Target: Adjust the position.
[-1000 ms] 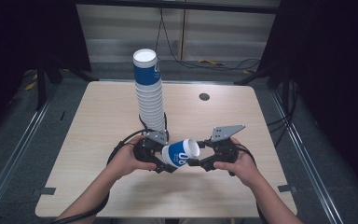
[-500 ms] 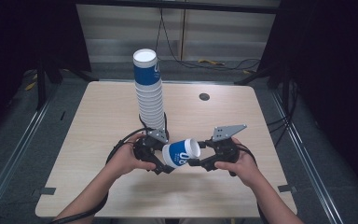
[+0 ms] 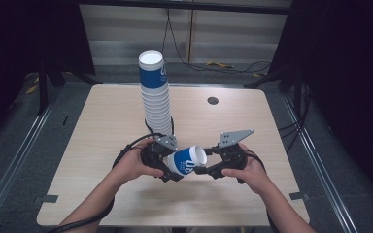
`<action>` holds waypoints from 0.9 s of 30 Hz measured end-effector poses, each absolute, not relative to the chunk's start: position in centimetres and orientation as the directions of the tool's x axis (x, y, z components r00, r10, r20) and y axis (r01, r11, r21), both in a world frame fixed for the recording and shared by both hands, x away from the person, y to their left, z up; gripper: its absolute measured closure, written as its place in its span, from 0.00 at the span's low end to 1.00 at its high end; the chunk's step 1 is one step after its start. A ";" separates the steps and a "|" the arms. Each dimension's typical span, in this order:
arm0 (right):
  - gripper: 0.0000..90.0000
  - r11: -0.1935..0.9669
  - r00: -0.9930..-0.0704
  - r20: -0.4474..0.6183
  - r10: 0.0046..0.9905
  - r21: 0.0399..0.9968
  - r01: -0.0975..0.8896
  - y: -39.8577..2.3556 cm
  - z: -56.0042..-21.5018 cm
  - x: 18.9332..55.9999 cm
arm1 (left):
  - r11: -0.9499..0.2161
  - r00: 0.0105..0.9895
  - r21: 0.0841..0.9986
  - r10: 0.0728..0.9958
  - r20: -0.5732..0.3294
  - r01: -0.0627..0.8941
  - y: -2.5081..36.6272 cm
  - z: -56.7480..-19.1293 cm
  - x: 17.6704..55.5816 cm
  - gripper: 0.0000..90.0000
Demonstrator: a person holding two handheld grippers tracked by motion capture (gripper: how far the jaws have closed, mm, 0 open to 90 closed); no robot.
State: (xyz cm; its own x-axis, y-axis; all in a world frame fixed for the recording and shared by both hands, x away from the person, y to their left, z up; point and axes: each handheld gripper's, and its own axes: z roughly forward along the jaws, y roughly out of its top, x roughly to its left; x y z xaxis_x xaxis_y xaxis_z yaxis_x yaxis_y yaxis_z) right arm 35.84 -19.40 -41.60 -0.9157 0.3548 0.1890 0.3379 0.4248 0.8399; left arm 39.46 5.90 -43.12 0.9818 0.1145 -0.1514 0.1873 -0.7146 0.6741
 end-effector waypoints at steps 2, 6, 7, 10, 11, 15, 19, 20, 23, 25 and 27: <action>0.34 0.421 -0.914 0.198 0.355 0.839 0.345 -19.5 -41.6 35.8 | -0.713 0.983 0.677 0.109 -0.150 0.183 6.0 -43.1 39.5 0.18; 0.34 0.424 -0.915 0.197 0.352 0.838 0.343 -19.4 -41.6 35.8 | -0.713 0.983 0.678 0.113 -0.142 0.180 6.0 -43.0 39.3 0.18; 0.34 0.422 -0.915 0.200 0.350 0.839 0.344 -19.4 -41.6 35.8 | -0.720 0.984 0.671 0.105 -0.146 0.177 6.1 -42.9 39.3 0.19; 0.34 0.423 -0.915 0.209 0.346 0.835 0.351 -19.3 -41.7 35.8 | -0.721 0.982 0.668 0.107 -0.154 0.184 6.2 -43.0 39.2 0.19; 0.34 0.422 -0.915 0.213 0.344 0.835 0.353 -19.3 -41.8 35.8 | -0.728 0.983 0.661 0.109 -0.151 0.182 6.3 -42.9 39.2 0.19; 0.34 0.416 -0.913 0.216 0.346 0.837 0.356 -19.2 -41.9 35.8 | -0.727 0.983 0.662 0.115 -0.145 0.183 6.4 -42.8 39.1 0.21; 0.33 0.417 -0.915 0.218 0.340 0.837 0.354 -19.1 -41.9 35.8 | -0.737 0.983 0.651 0.116 -0.145 0.183 6.6 -42.6 39.1 0.21; 0.33 0.417 -0.915 0.218 0.339 0.838 0.353 -19.1 -41.9 35.8 | -0.747 0.983 0.640 0.114 -0.143 0.180 6.7 -42.5 39.1 0.21; 0.33 0.423 -0.918 0.207 0.339 0.838 0.346 -18.9 -41.9 35.7 | -0.745 0.983 0.642 0.119 -0.140 0.182 6.7 -42.4 39.1 0.21; 0.33 0.430 -0.918 0.204 0.340 0.835 0.344 -18.9 -41.9 35.7 | -0.751 0.983 0.635 0.120 -0.139 0.182 6.6 -42.3 39.1 0.22; 0.31 0.445 -0.920 0.191 0.342 0.829 0.338 -18.9 -41.9 35.7 | -0.766 0.982 0.616 0.123 -0.142 0.185 6.6 -42.1 39.1 0.22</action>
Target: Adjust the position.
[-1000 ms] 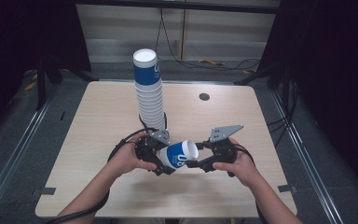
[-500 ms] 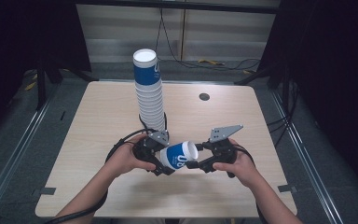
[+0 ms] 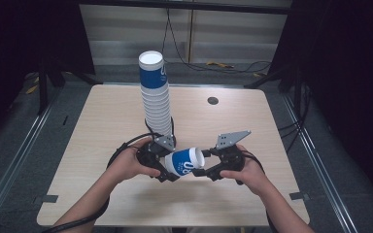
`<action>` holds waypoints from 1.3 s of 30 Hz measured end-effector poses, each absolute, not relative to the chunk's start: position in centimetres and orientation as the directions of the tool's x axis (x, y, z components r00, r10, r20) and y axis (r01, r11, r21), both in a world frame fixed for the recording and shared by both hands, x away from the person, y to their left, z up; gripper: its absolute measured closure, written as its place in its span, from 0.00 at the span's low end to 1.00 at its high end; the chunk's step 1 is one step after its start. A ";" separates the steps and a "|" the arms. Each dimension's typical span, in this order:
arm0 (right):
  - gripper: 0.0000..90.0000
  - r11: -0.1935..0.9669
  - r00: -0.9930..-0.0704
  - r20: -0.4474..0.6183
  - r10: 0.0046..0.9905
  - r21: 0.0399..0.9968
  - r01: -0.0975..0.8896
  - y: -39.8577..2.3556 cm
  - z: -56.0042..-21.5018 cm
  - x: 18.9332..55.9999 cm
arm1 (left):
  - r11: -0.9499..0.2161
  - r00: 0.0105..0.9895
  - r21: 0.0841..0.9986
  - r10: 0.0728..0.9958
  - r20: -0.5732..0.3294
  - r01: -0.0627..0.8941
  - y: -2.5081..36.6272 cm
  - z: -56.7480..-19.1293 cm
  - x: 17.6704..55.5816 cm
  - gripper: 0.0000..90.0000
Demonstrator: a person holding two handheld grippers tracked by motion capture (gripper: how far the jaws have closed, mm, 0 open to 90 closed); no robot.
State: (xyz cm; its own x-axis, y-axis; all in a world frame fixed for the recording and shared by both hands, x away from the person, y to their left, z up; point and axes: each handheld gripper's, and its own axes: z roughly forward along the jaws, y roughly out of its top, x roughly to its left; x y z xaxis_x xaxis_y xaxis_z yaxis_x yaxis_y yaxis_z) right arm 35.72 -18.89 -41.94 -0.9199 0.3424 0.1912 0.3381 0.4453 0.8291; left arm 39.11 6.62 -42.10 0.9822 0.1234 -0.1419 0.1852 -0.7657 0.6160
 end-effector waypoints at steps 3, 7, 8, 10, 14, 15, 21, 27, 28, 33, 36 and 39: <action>0.30 0.450 -0.921 0.190 0.340 0.827 0.337 -18.9 -41.9 35.7 | -0.767 0.981 0.611 0.135 -0.140 0.193 6.5 -42.2 39.1 0.22; 0.28 0.458 -0.921 0.188 0.342 0.822 0.338 -18.9 -41.9 35.7 | -0.767 0.978 0.607 0.140 -0.156 0.206 6.5 -42.0 39.2 0.23; 0.28 0.461 -0.921 0.187 0.341 0.820 0.338 -18.9 -41.9 35.7 | -0.768 0.978 0.605 0.141 -0.156 0.208 6.5 -42.0 39.1 0.23; 0.28 0.467 -0.921 0.187 0.341 0.817 0.338 -18.9 -42.0 35.7 | -0.770 0.977 0.602 0.149 -0.150 0.210 6.5 -41.9 39.1 0.24; 0.26 0.469 -0.921 0.187 0.342 0.815 0.339 -18.9 -42.1 35.6 | -0.766 0.975 0.604 0.152 -0.162 0.220 6.6 -42.0 39.2 0.24; 0.26 0.469 -0.921 0.187 0.342 0.815 0.339 -18.9 -42.1 35.6 | -0.766 0.974 0.603 0.155 -0.164 0.223 6.6 -42.0 39.2 0.24; 0.25 0.477 -0.920 0.180 0.347 0.811 0.338 -19.0 -42.0 35.7 | -0.777 0.973 0.587 0.167 -0.158 0.229 6.8 -42.0 39.2 0.24; 0.23 0.494 -0.921 0.169 0.352 0.802 0.336 -19.0 -42.1 35.7 | -0.790 0.974 0.570 0.163 -0.156 0.224 6.9 -41.8 39.2 0.24; 0.23 0.498 -0.922 0.170 0.349 0.799 0.336 -18.9 -42.1 35.6 | -0.793 0.974 0.568 0.162 -0.156 0.223 6.9 -41.8 39.2 0.25; 0.22 0.521 -0.923 0.156 0.353 0.786 0.332 -18.6 -42.1 35.5 | -0.798 0.976 0.564 0.156 -0.150 0.214 6.8 -41.9 39.2 0.26; 0.22 0.530 -0.923 0.154 0.352 0.780 0.332 -18.6 -42.3 35.5 | -0.792 0.974 0.569 0.159 -0.159 0.222 6.7 -42.0 39.1 0.26; 0.22 0.530 -0.924 0.153 0.349 0.781 0.330 -18.6 -42.4 35.5 | -0.792 0.975 0.570 0.152 -0.162 0.218 6.7 -42.0 39.2 0.26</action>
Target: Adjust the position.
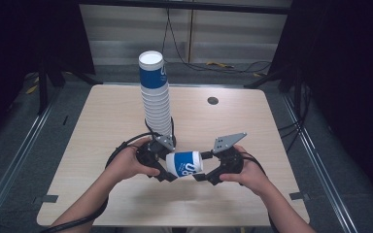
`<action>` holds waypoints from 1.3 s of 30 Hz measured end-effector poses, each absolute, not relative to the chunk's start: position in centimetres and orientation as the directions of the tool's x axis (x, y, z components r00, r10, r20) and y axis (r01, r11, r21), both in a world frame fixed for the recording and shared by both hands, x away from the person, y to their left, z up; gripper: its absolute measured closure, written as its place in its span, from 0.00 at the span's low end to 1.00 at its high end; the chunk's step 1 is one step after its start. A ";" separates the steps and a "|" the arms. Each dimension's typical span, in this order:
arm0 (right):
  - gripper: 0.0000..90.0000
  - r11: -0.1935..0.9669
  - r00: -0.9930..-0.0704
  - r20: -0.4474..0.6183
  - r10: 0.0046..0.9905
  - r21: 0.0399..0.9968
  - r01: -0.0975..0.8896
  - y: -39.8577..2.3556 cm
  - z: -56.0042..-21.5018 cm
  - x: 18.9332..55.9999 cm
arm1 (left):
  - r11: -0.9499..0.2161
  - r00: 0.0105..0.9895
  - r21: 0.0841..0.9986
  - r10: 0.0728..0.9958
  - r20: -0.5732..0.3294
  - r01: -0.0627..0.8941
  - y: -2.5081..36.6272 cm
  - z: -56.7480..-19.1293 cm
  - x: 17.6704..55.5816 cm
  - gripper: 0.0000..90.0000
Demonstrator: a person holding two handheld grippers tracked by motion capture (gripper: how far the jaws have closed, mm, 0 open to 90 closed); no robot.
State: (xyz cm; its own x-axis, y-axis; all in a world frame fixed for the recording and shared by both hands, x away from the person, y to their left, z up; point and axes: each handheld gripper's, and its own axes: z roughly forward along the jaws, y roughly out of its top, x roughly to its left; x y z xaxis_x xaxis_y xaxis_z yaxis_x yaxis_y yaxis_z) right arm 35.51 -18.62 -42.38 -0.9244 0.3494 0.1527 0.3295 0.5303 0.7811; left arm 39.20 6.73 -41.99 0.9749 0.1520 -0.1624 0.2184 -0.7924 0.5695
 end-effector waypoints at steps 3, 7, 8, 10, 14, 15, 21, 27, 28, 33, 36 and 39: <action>0.24 0.525 -0.924 0.150 0.351 0.786 0.327 -18.7 -42.3 35.5 | -0.788 0.974 0.574 0.158 -0.161 0.223 6.7 -42.0 39.2 0.26; 0.31 0.526 -0.926 0.138 0.350 0.790 0.316 -18.8 -42.2 35.6 | -0.795 0.978 0.571 0.146 -0.148 0.205 6.6 -42.2 39.1 0.25; 0.31 0.528 -0.926 0.137 0.351 0.788 0.317 -18.8 -42.2 35.6 | -0.799 0.980 0.568 0.138 -0.145 0.197 6.6 -42.2 39.1 0.25; 0.32 0.536 -0.928 0.135 0.347 0.783 0.315 -18.8 -42.2 35.5 | -0.802 0.981 0.566 0.137 -0.136 0.191 6.5 -42.2 39.1 0.24; 0.32 0.547 -0.930 0.127 0.344 0.778 0.308 -18.7 -42.3 35.5 | -0.810 0.985 0.562 0.125 -0.117 0.169 6.5 -42.4 39.0 0.21; 0.33 0.547 -0.931 0.129 0.340 0.779 0.308 -18.7 -42.3 35.5 | -0.810 0.985 0.562 0.123 -0.117 0.168 6.4 -42.4 39.0 0.20; 0.35 0.548 -0.936 0.135 0.325 0.780 0.302 -18.8 -42.3 35.6 | -0.805 0.989 0.575 0.114 -0.094 0.148 6.4 -42.5 39.0 0.18; 0.35 0.543 -0.938 0.134 0.319 0.785 0.296 -18.9 -42.2 35.7 | -0.811 0.991 0.570 0.108 -0.075 0.131 6.2 -42.3 39.0 0.16; 0.35 0.544 -0.939 0.131 0.317 0.786 0.293 -18.8 -42.2 35.7 | -0.811 0.992 0.571 0.108 -0.072 0.130 6.1 -42.3 38.9 0.15; 0.35 0.543 -0.939 0.140 0.313 0.785 0.298 -18.8 -42.2 35.7 | -0.803 0.993 0.584 0.099 -0.068 0.120 6.0 -42.1 38.9 0.15; 0.35 0.547 -0.940 0.137 0.312 0.783 0.296 -18.7 -42.2 35.7 | -0.803 0.992 0.581 0.105 -0.076 0.129 5.9 -42.1 38.9 0.17; 0.35 0.538 -0.937 0.148 0.316 0.786 0.306 -18.8 -42.2 35.7 | -0.801 0.991 0.584 0.099 -0.087 0.131 6.2 -41.9 39.0 0.20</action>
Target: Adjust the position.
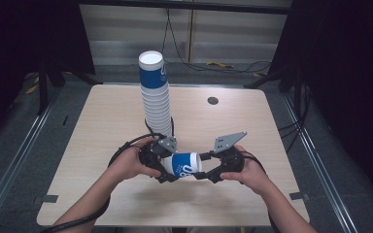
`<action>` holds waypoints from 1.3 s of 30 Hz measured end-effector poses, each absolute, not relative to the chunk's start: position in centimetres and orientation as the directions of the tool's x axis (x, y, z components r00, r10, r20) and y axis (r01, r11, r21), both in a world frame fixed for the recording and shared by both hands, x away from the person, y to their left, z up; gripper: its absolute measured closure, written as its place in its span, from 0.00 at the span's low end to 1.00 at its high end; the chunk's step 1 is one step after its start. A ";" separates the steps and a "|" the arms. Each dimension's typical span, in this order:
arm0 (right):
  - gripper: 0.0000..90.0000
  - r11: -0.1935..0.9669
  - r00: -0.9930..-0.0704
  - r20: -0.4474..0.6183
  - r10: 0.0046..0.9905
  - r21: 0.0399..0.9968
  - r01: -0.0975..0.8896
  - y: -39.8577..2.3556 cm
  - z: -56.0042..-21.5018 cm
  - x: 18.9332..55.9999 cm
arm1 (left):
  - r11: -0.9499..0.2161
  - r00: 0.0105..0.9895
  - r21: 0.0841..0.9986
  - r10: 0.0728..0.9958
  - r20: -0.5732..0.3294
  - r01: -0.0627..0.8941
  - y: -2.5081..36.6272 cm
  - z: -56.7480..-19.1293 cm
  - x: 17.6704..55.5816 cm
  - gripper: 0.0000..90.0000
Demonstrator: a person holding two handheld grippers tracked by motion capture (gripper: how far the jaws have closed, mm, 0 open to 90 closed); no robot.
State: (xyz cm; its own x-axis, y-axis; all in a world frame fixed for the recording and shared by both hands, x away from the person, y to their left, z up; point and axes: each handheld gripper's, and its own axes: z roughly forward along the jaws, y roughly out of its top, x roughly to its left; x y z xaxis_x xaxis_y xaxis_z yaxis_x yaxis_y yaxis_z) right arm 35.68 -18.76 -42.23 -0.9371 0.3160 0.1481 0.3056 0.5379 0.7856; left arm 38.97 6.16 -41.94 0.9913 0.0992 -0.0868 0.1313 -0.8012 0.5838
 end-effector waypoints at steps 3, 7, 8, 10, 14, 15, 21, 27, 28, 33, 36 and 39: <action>0.31 0.525 -0.934 0.153 0.323 0.792 0.312 -18.7 -42.2 35.6 | -0.796 0.988 0.586 0.106 -0.108 0.150 6.2 -41.9 38.9 0.21; 0.22 0.569 -0.936 0.127 0.329 0.764 0.304 -18.3 -42.4 35.5 | -0.811 0.989 0.567 0.106 -0.102 0.145 6.0 -41.8 38.7 0.22; 0.20 0.572 -0.936 0.131 0.326 0.761 0.306 -18.2 -42.4 35.5 | -0.812 0.989 0.564 0.107 -0.106 0.148 6.0 -41.7 38.7 0.22; 0.19 0.588 -0.938 0.113 0.329 0.752 0.297 -18.1 -42.2 35.5 | -0.823 0.989 0.549 0.108 -0.102 0.147 6.0 -41.7 38.7 0.22; 0.19 0.616 -0.942 0.098 0.322 0.734 0.287 -18.0 -41.8 35.5 | -0.843 0.989 0.518 0.112 -0.096 0.146 6.0 -41.7 38.7 0.22; 0.19 0.626 -0.943 0.094 0.320 0.726 0.285 -18.0 -41.7 35.6 | -0.849 0.989 0.509 0.111 -0.095 0.144 6.0 -41.7 38.8 0.22; 0.19 0.678 -0.947 0.073 0.312 0.681 0.276 -17.8 -41.3 35.6 | -0.868 0.989 0.473 0.120 -0.089 0.148 5.9 -41.6 38.8 0.22; 0.18 0.735 -0.953 0.058 0.296 0.624 0.266 -17.1 -41.0 35.7 | -0.884 0.989 0.446 0.117 -0.086 0.143 5.5 -41.6 38.7 0.22; 0.18 0.746 -0.956 0.052 0.290 0.613 0.260 -17.0 -40.9 35.7 | -0.888 0.989 0.437 0.117 -0.093 0.146 5.4 -41.6 38.7 0.22; 0.19 0.775 -0.958 0.046 0.282 0.578 0.255 -16.6 -40.6 35.8 | -0.895 0.988 0.421 0.122 -0.092 0.150 5.1 -41.6 38.7 0.22; 0.19 0.790 -0.959 0.044 0.281 0.556 0.257 -16.4 -40.5 35.8 | -0.900 0.987 0.408 0.123 -0.099 0.153 5.0 -41.5 38.6 0.22; 0.19 0.813 -0.963 0.032 0.268 0.528 0.244 -16.1 -40.4 35.8 | -0.906 0.989 0.399 0.111 -0.095 0.140 4.8 -41.4 38.6 0.22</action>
